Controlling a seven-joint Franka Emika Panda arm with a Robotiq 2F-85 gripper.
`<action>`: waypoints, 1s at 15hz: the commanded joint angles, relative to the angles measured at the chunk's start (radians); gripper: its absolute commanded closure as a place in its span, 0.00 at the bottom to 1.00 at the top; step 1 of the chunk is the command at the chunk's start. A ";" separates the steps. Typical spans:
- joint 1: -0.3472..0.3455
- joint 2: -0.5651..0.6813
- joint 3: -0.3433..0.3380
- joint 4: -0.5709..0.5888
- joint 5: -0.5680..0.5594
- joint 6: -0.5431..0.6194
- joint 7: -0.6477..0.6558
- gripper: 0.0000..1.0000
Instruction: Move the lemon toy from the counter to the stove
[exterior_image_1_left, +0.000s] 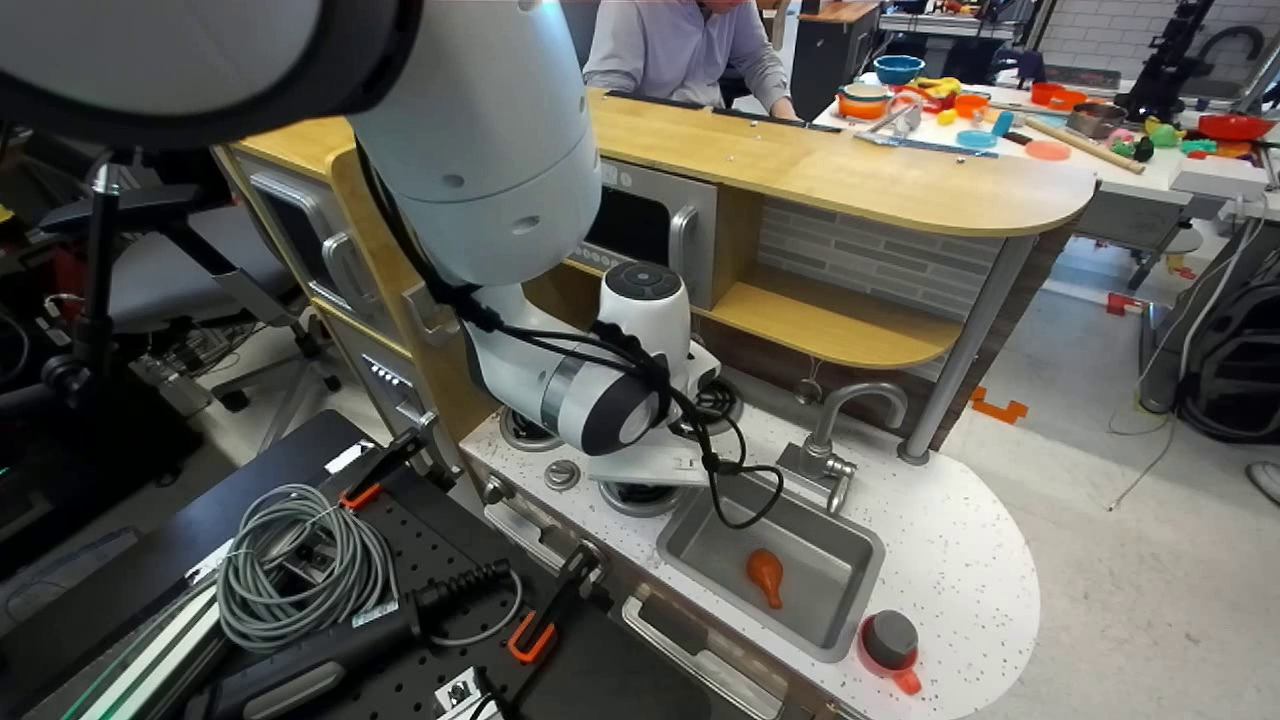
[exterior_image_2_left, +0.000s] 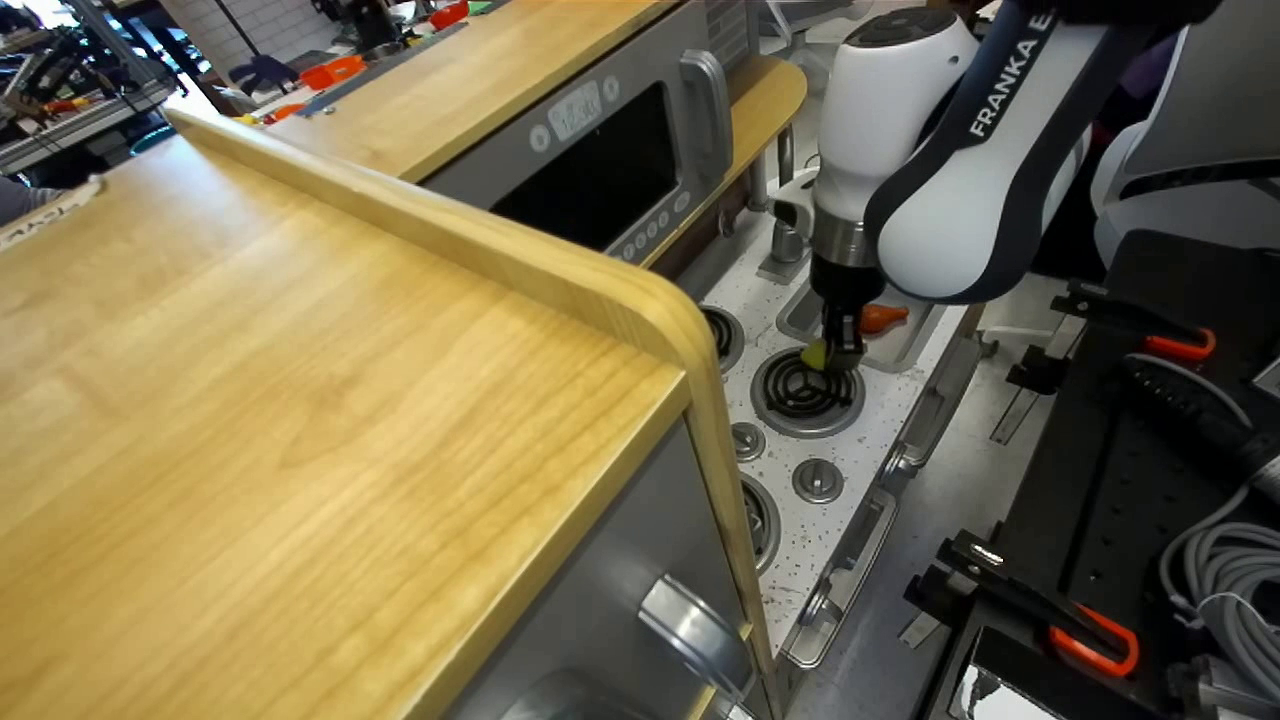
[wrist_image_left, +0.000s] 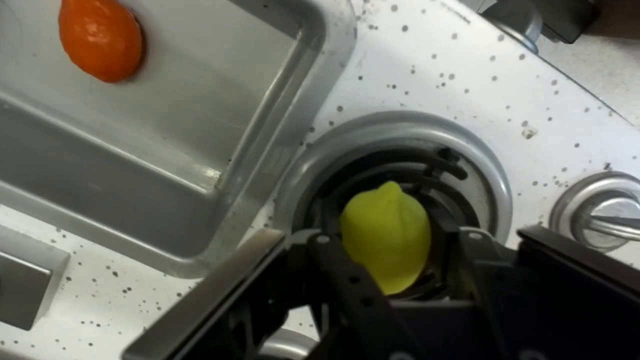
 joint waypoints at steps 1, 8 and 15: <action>0.017 0.018 0.015 0.023 -0.027 0.018 -0.003 0.83; 0.068 0.044 -0.035 0.046 -0.036 0.003 0.011 0.31; 0.046 -0.048 -0.067 -0.030 -0.050 0.031 0.016 0.00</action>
